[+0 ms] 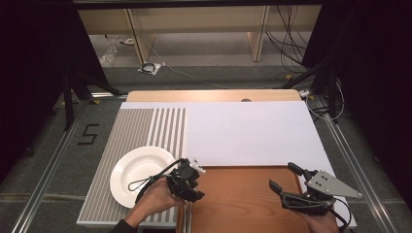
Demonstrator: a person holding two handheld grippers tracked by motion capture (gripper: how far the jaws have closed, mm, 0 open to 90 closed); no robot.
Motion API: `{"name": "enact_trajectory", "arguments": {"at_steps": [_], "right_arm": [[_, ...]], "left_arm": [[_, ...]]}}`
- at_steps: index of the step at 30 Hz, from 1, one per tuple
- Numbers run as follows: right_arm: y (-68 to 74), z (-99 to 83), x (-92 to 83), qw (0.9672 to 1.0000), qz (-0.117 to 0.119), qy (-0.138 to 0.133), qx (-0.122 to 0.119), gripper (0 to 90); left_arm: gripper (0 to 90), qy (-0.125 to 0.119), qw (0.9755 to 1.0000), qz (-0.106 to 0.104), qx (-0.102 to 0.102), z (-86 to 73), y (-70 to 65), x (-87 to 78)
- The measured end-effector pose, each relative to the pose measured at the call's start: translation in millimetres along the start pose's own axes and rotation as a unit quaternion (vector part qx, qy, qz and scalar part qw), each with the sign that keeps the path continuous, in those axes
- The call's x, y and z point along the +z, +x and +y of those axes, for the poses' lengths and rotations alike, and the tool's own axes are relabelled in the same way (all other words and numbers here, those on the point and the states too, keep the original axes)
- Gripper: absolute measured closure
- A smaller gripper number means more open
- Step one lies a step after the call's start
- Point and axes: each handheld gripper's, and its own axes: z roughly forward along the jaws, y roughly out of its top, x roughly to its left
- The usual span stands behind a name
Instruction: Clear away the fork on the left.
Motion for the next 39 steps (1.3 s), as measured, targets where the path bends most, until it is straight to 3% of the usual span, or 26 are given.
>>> {"name": "enact_trajectory", "arguments": {"at_steps": [6, 12, 18, 26, 36, 39], "right_arm": [[0.0, 0.0, -0.2, 1.0000, -0.001, 0.000, 0.001, 19.4], [0.1, -0.1, 0.1, 1.0000, -0.001, 0.000, -0.001, 19.4], [0.0, -0.1, -0.1, 1.0000, -0.002, 0.000, 0.000, 19.4], [-0.1, -0.2, -0.1, 1.0000, -0.002, 0.000, 0.001, 19.4], [-0.1, 0.0, -0.4, 1.0000, -0.002, 0.000, 0.001, 19.4], [0.1, 0.0, -0.1, 1.0000, -0.002, -0.001, 0.001, 19.4]], "left_arm": [[38.6, -0.057, 0.9974, 0.015, -0.042, -3.7, 17.0, -27.1], [33.5, -0.114, 0.9903, 0.023, -0.077, -15.3, 35.0, -48.7], [29.7, -0.125, 0.9863, 0.041, -0.100, -27.5, 46.6, -58.7], [24.7, -0.144, 0.9781, 0.055, -0.140, -45.2, 57.1, -65.8], [22.8, -0.172, 0.9689, 0.071, -0.163, -65.8, 66.3, -70.4], [22.2, -0.182, 0.9652, 0.076, -0.172, -71.8, 67.9, -71.9]]}}
